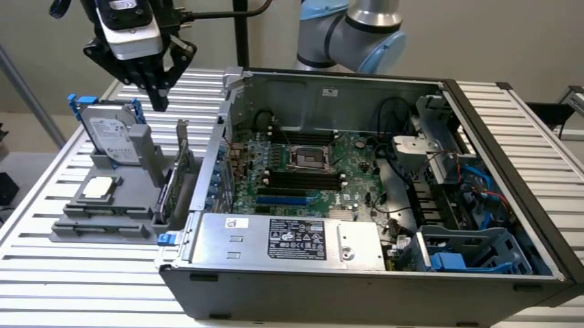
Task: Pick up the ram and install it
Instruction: 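Reach for the ram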
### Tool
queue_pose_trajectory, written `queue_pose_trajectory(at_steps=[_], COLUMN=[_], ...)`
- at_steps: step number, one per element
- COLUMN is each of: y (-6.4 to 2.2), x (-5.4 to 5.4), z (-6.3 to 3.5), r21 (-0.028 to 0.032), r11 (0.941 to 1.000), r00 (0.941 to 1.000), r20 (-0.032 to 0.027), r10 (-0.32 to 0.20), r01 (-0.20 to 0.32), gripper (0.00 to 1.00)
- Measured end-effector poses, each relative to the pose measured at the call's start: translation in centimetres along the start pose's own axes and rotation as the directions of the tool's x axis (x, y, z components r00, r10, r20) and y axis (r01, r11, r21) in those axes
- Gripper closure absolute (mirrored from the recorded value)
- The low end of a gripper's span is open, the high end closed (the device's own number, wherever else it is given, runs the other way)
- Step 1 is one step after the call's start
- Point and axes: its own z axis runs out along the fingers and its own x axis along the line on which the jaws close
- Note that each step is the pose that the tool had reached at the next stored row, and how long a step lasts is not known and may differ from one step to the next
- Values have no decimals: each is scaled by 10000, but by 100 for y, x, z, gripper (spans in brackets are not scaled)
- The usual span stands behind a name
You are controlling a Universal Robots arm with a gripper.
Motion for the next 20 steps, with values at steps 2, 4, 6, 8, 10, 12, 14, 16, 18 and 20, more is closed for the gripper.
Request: queue_pose_trajectory(at_steps=[2, 4, 6, 8, 10, 12, 14, 16, 18, 20], y=[-13, -26, -37, -49, -60, -70, -81, -91, -101, -111], x=[89, 178, 269, 362, 451, 540, 633, 722, 813, 903], z=[1, 2, 3, 6, 7, 10, 13, 15, 18, 21], r21=[0, 0, 0, -1, 0, 0, 0, 0, 0, 0], r11=[10000, 10000, 10000, 10000, 10000, 10000, 10000, 10000, 10000, 10000], r00=[10000, 10000, 10000, 10000, 10000, 10000, 10000, 10000, 10000, 10000], r20=[0, 0, 0, 0, 0, -1, 0, -1, 0, 0], r10=[0, -1, 0, 0, 0, 0, 0, 0, 0, 0], r01=[0, 1, 0, 0, 0, 0, 0, 0, 0, 0], gripper=[89, 89, 89, 89, 89, 89, 89, 89, 89, 89])
